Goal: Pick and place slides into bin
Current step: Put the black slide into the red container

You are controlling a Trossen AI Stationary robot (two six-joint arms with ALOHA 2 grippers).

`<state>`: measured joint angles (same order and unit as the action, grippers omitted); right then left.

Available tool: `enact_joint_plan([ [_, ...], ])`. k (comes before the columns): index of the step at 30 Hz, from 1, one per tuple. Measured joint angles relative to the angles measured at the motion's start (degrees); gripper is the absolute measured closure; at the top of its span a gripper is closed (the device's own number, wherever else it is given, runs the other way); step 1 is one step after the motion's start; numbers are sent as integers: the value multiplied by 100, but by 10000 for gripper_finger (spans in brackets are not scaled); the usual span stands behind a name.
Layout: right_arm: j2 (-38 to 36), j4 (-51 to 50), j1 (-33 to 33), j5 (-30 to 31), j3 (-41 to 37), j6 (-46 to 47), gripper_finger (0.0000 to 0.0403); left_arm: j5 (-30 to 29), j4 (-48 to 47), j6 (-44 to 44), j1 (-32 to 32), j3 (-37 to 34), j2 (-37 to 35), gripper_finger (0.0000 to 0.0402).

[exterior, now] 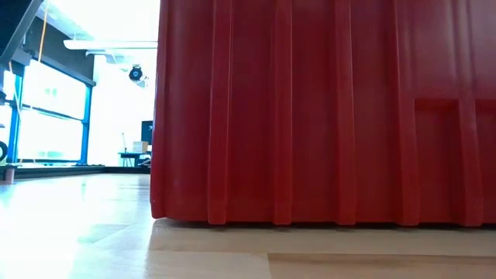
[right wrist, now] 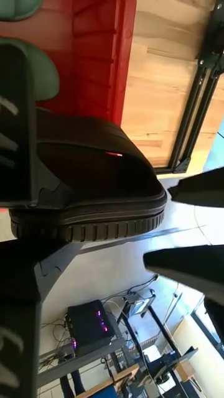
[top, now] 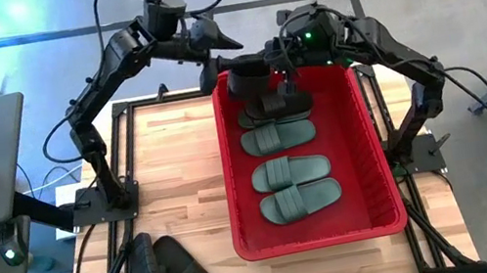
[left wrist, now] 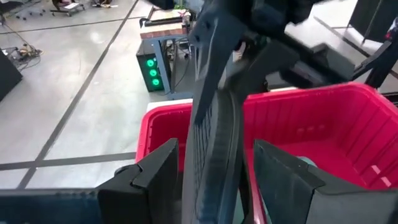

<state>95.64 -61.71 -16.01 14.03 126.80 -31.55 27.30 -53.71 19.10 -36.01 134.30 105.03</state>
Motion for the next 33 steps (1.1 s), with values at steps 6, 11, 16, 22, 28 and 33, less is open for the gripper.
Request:
enact_joint_plan([
  [6,91,-16,-2,12,-2,-24,387,19,-164,7,2,-2,100,213],
  [11,95,35,0,45,0,-39,387,-135,-406,157,2,4,153,213],
  [16,126,30,0,-40,-2,-42,388,-180,-344,161,2,0,223,213],
  [22,124,44,-2,-53,0,7,388,-288,-194,165,7,0,236,216],
  [28,115,55,-8,-26,4,26,388,-267,-43,165,7,-2,236,278],
  [33,115,10,-15,-53,4,68,376,-81,-42,188,34,-2,288,363],
])
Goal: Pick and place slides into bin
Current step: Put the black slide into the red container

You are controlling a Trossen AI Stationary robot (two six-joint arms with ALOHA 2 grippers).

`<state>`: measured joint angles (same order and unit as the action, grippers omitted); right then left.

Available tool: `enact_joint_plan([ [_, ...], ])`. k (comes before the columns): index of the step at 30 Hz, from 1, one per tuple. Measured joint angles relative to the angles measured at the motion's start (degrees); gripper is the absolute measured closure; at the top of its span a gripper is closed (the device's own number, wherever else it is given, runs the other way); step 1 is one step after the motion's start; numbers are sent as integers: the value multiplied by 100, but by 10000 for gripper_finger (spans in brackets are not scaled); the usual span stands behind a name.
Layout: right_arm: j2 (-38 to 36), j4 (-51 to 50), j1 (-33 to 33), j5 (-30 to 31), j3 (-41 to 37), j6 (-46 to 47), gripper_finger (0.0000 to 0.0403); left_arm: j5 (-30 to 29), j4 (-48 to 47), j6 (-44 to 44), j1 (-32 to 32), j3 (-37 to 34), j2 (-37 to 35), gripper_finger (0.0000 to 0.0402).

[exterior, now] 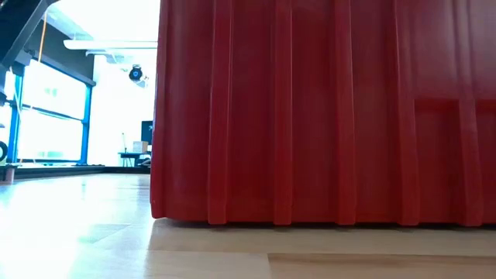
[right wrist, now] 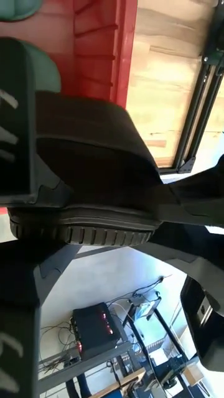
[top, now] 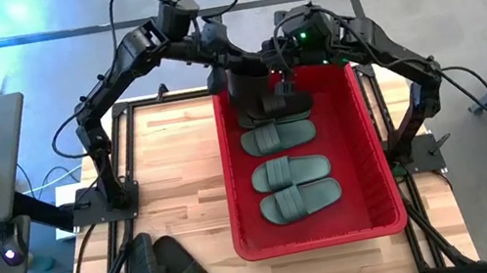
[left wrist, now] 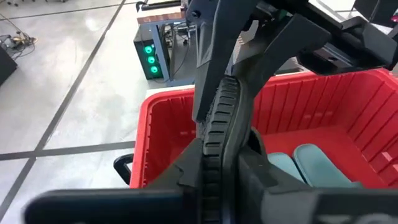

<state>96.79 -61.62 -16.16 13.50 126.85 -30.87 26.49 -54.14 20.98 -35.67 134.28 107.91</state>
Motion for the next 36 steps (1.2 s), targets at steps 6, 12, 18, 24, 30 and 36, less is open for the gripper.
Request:
enact_joint_plan([
  [6,-4,51,-48,-4,0,258,366,-121,14,113,3,2,-2,366],
  [12,-83,58,-169,-131,89,511,327,-144,51,107,5,2,-1,367],
  [18,-133,-49,-232,-560,393,654,265,-150,11,169,5,0,0,367],
  [24,-174,-393,-364,-658,634,1074,211,-165,106,172,5,0,9,367],
  [30,-730,-461,-982,-1478,495,1725,199,-65,645,146,5,-3,7,367],
  [36,-1674,-1,-1483,-1894,-601,2146,199,3,971,126,1,-3,7,367],
])
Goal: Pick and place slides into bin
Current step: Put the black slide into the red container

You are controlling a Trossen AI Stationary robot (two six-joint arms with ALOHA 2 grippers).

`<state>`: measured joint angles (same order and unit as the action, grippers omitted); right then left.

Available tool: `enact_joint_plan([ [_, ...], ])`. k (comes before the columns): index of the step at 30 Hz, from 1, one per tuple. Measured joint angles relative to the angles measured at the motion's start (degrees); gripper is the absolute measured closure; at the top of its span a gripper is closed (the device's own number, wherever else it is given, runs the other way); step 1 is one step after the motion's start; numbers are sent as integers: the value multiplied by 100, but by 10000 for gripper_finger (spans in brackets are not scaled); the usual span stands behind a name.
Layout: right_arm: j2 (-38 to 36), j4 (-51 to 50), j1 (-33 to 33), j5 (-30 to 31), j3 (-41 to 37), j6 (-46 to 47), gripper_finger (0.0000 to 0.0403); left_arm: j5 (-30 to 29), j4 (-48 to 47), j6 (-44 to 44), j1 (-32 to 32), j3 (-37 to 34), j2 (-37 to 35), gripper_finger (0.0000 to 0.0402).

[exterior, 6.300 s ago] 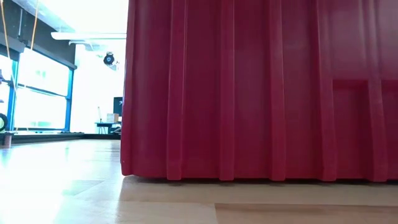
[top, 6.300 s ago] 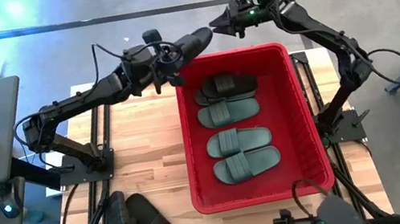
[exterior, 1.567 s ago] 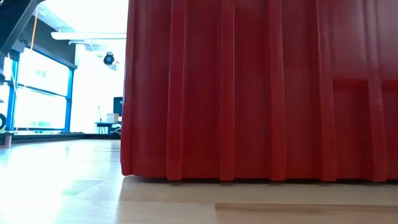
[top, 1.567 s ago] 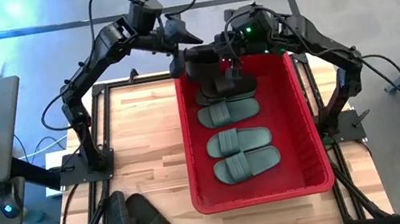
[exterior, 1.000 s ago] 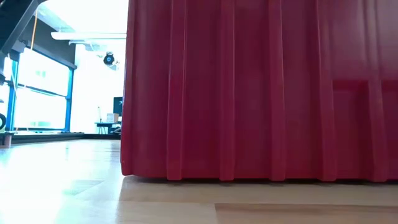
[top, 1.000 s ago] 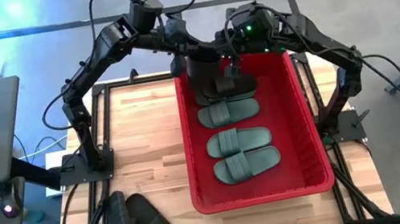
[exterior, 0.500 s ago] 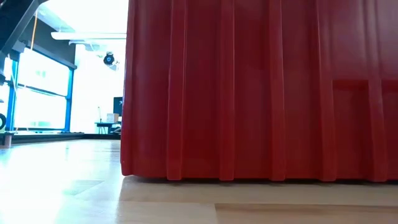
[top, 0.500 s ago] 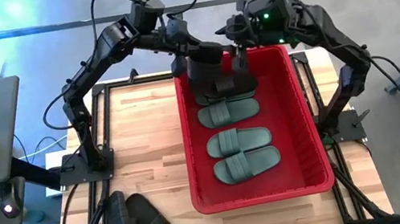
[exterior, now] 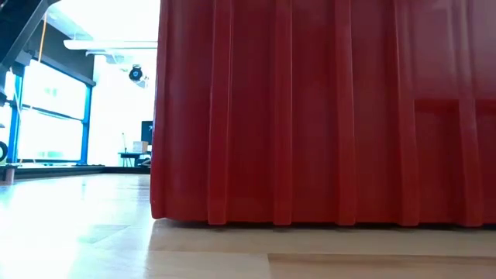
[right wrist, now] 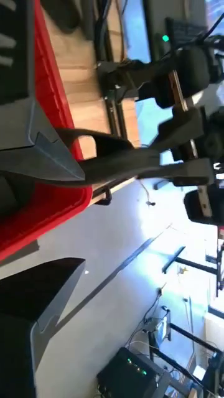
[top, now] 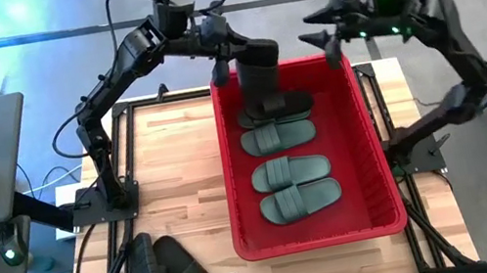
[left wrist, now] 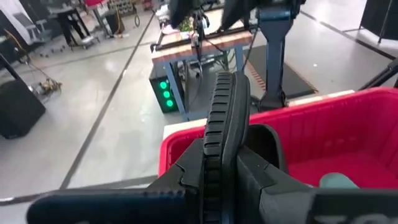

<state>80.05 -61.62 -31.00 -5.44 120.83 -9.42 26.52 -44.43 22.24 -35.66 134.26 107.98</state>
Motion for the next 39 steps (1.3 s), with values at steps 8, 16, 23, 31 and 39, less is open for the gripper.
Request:
enact_joint_plan([
  [8,-1978,2740,-43,-350,-3784,972,199,194,676,-164,-169,9,-134,367],
  [16,-2855,6255,178,-198,-6746,2370,199,320,1754,-778,-382,4,-177,368],
  [23,-2938,8758,345,464,-8234,2706,199,222,2500,-1281,-413,4,-181,368],
  [31,-2657,11619,340,990,-9505,2484,199,101,2930,-1678,-411,4,-176,368],
  [39,-1999,11977,342,685,-9232,2064,199,327,3231,-2328,-332,4,-69,368],
])
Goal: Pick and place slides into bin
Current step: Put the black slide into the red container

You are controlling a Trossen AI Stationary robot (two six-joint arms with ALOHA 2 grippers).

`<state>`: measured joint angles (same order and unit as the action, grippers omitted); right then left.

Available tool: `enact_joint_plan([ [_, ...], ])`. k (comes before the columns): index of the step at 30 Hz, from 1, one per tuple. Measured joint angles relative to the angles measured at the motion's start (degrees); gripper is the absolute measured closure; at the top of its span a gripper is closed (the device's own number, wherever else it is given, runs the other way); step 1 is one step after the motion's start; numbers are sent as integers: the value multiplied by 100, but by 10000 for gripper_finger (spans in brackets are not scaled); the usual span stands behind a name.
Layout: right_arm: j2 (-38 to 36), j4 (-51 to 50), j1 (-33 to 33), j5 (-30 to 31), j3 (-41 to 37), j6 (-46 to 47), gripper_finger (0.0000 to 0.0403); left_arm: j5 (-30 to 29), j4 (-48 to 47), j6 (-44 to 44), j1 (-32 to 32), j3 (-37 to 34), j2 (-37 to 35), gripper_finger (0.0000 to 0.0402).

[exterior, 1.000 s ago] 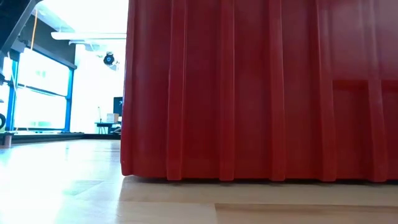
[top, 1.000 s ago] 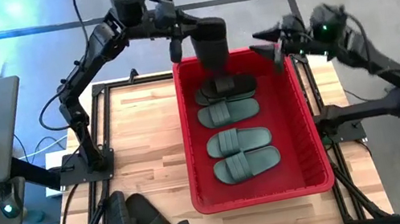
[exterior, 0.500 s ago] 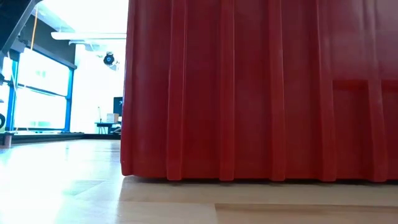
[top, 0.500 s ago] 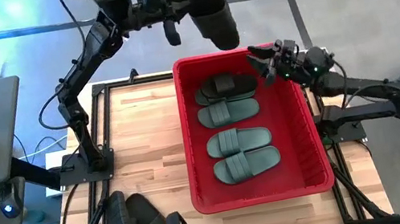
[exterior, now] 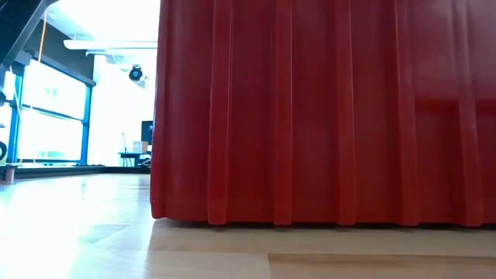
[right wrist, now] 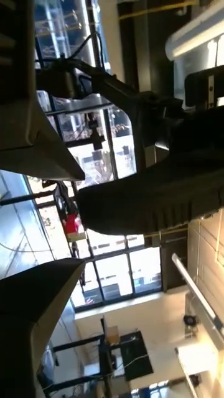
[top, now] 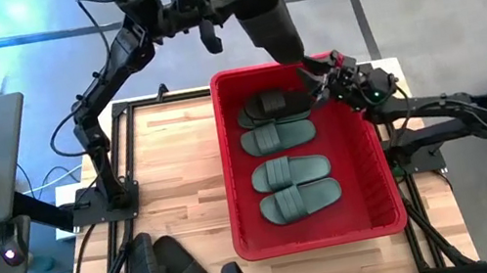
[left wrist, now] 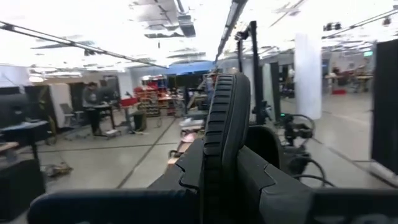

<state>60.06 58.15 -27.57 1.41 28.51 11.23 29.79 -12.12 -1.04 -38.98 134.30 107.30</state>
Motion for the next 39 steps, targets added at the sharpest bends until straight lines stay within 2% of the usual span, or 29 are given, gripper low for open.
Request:
enact_joint_plan([
  [8,115,4,-4,-184,186,-119,199,10,-5,-247,37,0,73,368],
  [15,117,273,-4,-424,190,177,199,-81,-1,-247,41,0,73,368],
  [31,247,445,-4,-335,197,659,200,-192,0,-240,238,0,73,368],
  [39,691,466,26,-610,615,609,241,-200,-51,-238,277,0,73,367],
])
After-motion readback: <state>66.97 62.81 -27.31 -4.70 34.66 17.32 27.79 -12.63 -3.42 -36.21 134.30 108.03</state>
